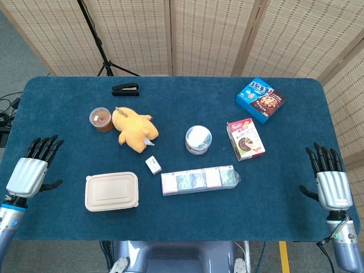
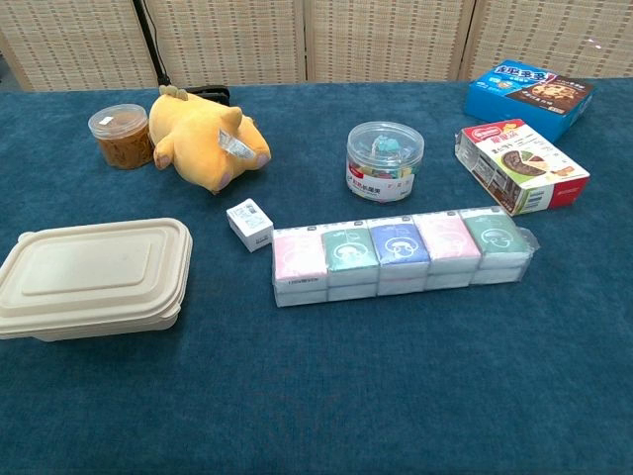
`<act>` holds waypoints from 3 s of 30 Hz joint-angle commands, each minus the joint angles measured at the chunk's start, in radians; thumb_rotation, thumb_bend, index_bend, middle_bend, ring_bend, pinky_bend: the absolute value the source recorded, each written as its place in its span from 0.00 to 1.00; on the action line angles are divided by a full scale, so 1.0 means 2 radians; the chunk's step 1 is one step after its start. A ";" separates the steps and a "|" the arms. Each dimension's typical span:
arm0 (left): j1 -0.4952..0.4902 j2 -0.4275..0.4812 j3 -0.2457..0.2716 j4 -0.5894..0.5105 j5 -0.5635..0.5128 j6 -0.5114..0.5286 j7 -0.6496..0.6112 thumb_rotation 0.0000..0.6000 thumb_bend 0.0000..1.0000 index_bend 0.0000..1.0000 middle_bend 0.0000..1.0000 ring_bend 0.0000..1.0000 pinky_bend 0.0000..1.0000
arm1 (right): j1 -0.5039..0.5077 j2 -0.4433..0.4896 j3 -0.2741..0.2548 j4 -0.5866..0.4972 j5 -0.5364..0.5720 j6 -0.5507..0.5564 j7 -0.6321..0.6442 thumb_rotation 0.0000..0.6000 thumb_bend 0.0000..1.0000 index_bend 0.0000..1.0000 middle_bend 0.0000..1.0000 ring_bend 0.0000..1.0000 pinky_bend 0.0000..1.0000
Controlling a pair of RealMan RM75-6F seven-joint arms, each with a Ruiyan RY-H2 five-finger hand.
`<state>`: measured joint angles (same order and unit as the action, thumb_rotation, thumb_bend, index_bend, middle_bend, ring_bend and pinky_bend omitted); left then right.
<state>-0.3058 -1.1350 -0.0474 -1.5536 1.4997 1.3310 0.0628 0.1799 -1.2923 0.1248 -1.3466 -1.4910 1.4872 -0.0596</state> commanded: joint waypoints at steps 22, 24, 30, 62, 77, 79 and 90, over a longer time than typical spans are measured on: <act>-0.125 -0.102 -0.051 0.182 0.016 -0.104 -0.169 0.21 0.00 0.00 0.00 0.00 0.00 | 0.008 -0.005 0.008 0.017 0.030 -0.033 0.017 1.00 0.00 0.00 0.00 0.00 0.00; -0.157 -0.127 -0.061 0.230 0.028 -0.112 -0.178 0.17 0.00 0.00 0.00 0.00 0.00 | 0.009 -0.005 0.008 0.017 0.032 -0.034 0.017 1.00 0.00 0.00 0.00 0.00 0.00; -0.249 -0.214 -0.059 0.414 0.052 -0.171 -0.252 0.09 0.00 0.00 0.00 0.00 0.00 | 0.009 -0.006 0.008 0.015 0.033 -0.034 0.013 1.00 0.00 0.00 0.00 0.00 0.00; -0.375 -0.427 0.006 0.720 0.049 -0.328 -0.357 0.00 0.00 0.00 0.00 0.00 0.00 | 0.019 -0.019 0.016 0.050 0.069 -0.077 0.025 1.00 0.00 0.00 0.00 0.00 0.00; -0.368 -0.451 0.032 0.714 0.062 -0.261 -0.359 0.00 0.00 0.00 0.00 0.00 0.00 | 0.018 -0.013 0.014 0.046 0.066 -0.076 0.035 1.00 0.00 0.00 0.00 0.00 0.00; -0.365 -0.452 0.039 0.713 0.067 -0.250 -0.358 0.00 0.00 0.00 0.00 0.00 0.00 | 0.018 -0.012 0.013 0.046 0.066 -0.076 0.036 1.00 0.00 0.00 0.00 0.00 0.00; -0.358 -0.459 0.061 0.706 0.083 -0.205 -0.349 0.00 0.00 0.00 0.00 0.00 0.00 | 0.017 -0.009 0.012 0.042 0.065 -0.077 0.038 1.00 0.00 0.00 0.00 0.00 0.00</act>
<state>-1.0208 -2.0505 0.0689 -0.1381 1.6607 0.9110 -0.6381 0.2138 -1.3108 0.1489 -1.2623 -1.3606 1.3342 0.0169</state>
